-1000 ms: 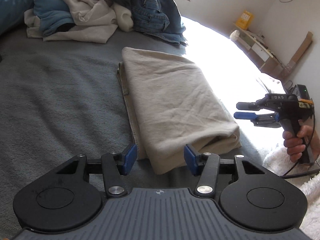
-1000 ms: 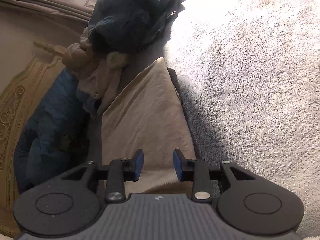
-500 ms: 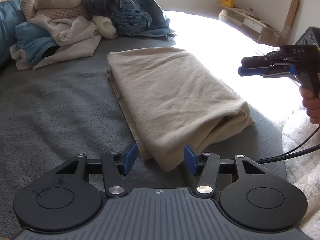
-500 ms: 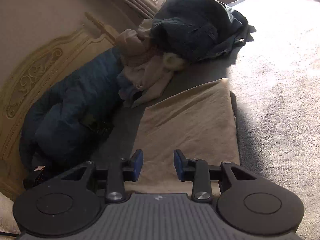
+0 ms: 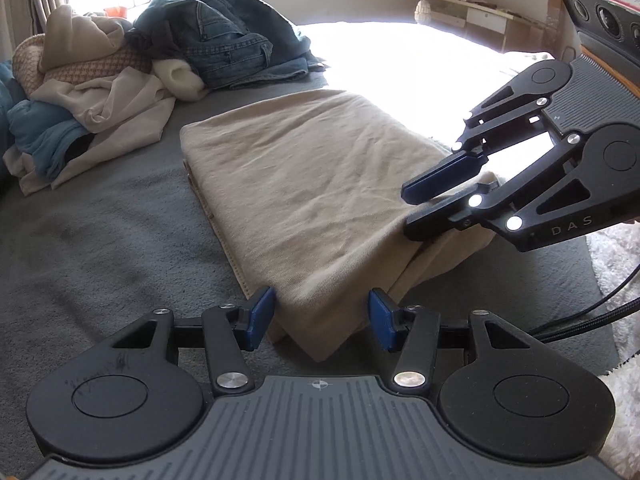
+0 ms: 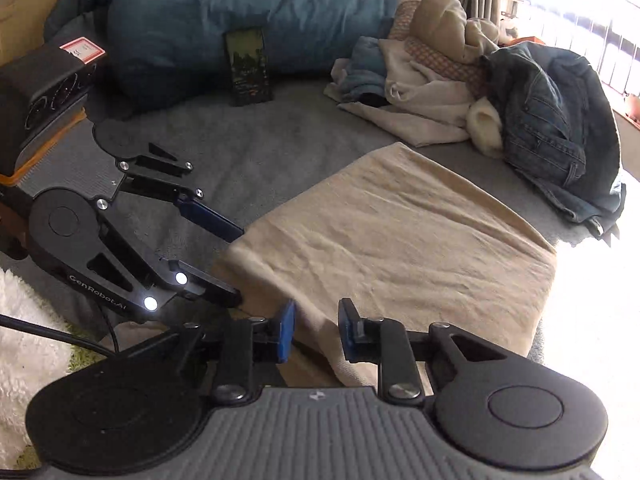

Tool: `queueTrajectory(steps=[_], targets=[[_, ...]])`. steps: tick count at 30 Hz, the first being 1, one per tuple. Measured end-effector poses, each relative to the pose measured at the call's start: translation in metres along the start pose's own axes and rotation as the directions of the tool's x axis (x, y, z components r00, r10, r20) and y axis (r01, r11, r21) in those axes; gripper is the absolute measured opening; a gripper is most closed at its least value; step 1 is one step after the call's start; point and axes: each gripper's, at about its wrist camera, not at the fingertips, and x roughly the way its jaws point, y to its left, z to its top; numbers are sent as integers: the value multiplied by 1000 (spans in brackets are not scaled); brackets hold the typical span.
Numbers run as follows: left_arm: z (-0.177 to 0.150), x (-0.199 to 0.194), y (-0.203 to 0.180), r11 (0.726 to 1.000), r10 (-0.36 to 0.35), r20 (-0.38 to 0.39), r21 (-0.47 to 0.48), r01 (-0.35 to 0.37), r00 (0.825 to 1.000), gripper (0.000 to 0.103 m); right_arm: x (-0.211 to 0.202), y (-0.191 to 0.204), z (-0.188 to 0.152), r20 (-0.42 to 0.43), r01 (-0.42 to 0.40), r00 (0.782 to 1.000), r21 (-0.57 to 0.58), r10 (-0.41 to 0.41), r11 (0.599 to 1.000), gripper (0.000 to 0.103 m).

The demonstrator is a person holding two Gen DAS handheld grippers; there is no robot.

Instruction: Fold clothes

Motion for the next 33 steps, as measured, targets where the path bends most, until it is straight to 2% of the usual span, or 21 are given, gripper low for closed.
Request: queueTrajectory(steps=[3,11,14,16,18,22,26,28,30,33], targets=[[1,-1,-3,1000,27,17,12,-27,999,52,7,5,3,1,27,1000,-29,-27,999,4],[7,-2,-19,991,84,91,92,-93,992,50,-10,-6,4,69,-10,998,61,6,998,2],[10,-1,-23,987,101,110,114,-113,989,36,-14,-9,4,86,-23,996,81,16,996,2],[11,-1,-23,986,114,120,106,-127,986,33,-15,-10,4,89,-28,996,89,20,996,2],[10,-2,-26,982,130,133,119,-146,983,24,-15,-10,3,93,-34,995,97,25,995,2],[5,-1,-33,966,168,133,176,-190,977,22,-15,-10,2,98,-39,995,99,30,994,2],[-1,0,-29,967,179,101,167,-194,979,26,-14,-12,2,102,-54,994,114,42,992,2],[0,-3,-29,968,184,122,152,-201,975,23,-14,-12,1,104,-57,994,119,45,991,2],[1,-3,-28,974,167,127,135,-184,978,11,-13,-15,0,107,-65,993,135,51,989,2],[1,-3,-28,976,150,132,139,-168,980,8,-14,-16,0,118,-64,992,146,47,987,9]])
